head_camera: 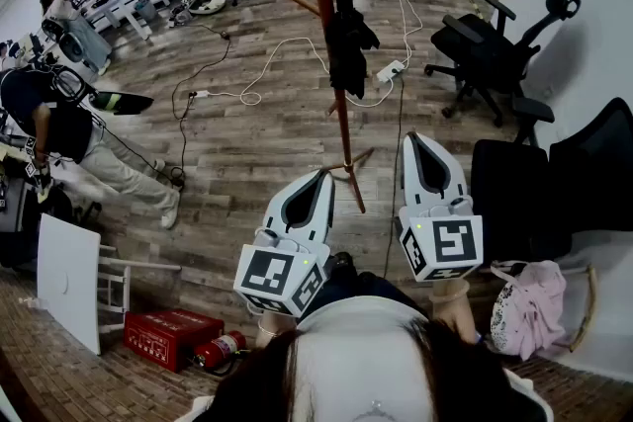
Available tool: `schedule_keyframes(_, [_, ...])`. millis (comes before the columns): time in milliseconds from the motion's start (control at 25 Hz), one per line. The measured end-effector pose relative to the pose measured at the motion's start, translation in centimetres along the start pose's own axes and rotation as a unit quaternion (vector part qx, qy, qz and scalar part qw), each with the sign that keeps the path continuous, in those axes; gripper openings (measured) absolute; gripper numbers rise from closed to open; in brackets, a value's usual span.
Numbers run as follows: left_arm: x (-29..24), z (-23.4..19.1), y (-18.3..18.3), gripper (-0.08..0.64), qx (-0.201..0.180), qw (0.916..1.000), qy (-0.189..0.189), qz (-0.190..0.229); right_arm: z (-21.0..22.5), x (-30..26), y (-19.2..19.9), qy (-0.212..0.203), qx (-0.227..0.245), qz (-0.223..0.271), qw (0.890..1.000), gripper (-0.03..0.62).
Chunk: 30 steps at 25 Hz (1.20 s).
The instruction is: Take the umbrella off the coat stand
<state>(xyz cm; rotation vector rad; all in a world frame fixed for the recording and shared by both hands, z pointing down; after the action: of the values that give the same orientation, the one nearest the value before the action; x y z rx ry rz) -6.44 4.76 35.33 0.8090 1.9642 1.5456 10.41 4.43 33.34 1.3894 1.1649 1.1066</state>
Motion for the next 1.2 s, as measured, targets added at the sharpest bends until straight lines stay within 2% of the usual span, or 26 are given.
schedule_keyframes(320, [-0.6,-1.5,-0.4,0.009,-0.001,1.0,0.006,0.0,-0.7,-1.6,-0.3,0.0,-0.012,0.007,1.0,0.035])
schedule_keyframes(800, [-2.5,-4.7,-1.0,0.009,0.003,0.9997,0.025,0.002,-2.0,-4.8,-0.1,-0.005,-0.002,0.007,1.0,0.035])
schedule_keyframes(1000, [-3.1,-6.1,-1.2,0.009,0.002,0.9995,0.032,0.001,-2.5,-6.3,0.0,-0.002,0.018,0.001,1.0,0.035])
schedule_keyframes(1200, [-3.4,-7.2,-1.5,0.009,0.001,0.9993,0.037,0.001,-2.9,-7.5,0.2,-0.003,0.008,-0.008,1.0,0.037])
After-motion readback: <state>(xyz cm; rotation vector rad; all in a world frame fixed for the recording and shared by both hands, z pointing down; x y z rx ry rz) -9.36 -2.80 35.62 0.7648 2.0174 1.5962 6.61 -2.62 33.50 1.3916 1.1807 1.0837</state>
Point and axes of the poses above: the fingertips, and each gripper's own axes: x backward along the fingers, z to its right, y out of its underside, the point moved 4 cm from there along x, backward along the fingers, and after that the axes turned 5 degrees about x, right-handed, at the moved point
